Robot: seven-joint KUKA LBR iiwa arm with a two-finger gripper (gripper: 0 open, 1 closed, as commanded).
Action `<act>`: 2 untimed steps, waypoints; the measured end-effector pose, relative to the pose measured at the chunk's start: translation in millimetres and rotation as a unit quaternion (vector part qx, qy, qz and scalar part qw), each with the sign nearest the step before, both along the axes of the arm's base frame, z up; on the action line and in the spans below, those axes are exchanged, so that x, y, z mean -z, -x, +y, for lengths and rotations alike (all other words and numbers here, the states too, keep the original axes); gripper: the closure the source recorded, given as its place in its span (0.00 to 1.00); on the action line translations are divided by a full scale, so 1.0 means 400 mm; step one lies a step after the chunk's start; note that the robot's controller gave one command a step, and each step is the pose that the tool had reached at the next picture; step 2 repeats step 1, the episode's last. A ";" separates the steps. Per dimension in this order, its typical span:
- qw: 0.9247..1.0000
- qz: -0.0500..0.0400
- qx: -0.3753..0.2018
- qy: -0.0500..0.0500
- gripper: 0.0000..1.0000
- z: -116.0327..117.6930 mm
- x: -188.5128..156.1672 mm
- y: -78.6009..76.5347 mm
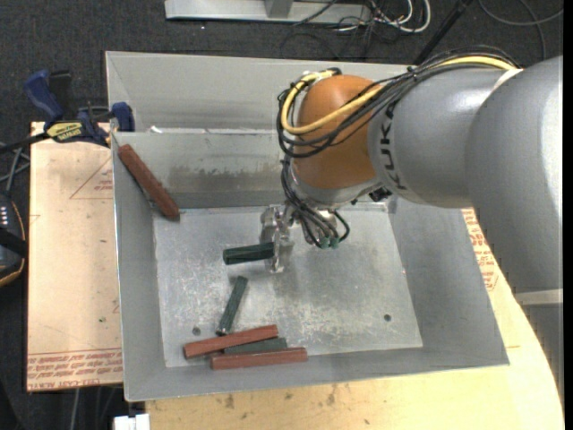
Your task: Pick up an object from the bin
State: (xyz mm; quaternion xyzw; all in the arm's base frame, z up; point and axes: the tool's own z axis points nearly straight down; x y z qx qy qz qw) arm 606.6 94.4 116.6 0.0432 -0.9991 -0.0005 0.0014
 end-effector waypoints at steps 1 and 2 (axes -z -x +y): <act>1.000 -0.001 -0.003 -0.001 1.00 -0.005 -0.056 0.001; 1.000 -0.001 -0.003 -0.001 1.00 -0.005 -0.056 0.001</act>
Offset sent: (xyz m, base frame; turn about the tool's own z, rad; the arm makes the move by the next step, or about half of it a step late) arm -0.0659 0.0212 0.1281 -0.2671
